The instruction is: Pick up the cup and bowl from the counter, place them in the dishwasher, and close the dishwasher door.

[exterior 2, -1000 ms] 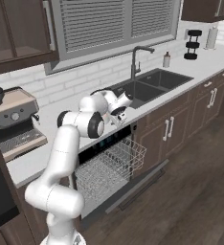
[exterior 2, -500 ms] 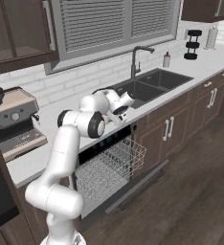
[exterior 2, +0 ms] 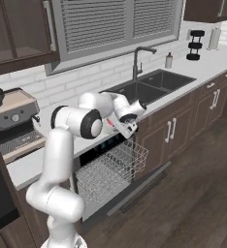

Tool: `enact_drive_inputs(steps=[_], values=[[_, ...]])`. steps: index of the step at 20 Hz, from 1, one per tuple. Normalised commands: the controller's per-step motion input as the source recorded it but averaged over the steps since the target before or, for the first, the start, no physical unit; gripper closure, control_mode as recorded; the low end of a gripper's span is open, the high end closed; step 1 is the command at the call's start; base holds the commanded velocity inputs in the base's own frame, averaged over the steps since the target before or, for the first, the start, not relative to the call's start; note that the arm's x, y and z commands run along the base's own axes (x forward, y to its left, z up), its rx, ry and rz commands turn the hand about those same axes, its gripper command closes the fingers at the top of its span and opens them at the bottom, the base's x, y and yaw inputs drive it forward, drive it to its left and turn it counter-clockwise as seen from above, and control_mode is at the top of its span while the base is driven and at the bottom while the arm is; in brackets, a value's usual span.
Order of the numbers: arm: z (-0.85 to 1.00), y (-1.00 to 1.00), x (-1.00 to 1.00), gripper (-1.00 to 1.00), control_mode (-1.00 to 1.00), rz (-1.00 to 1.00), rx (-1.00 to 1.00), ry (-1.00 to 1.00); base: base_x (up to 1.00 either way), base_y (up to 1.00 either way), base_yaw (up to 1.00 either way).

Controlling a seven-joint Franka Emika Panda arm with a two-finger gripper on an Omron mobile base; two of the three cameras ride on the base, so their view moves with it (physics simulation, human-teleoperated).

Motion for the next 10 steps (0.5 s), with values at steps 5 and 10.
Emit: enact_drive_inputs(steps=[5, 10], values=[[0.07, -0.28, -0.97, 1.0, -1.0, 0.01, 0.02, 0.0, 0.0, 0.0, 0.0], [-0.36, -0.03, -1.0, 1.0, -1.0, 0.04, 0.0, 0.16, 0.0, 0.0, 0.0]])
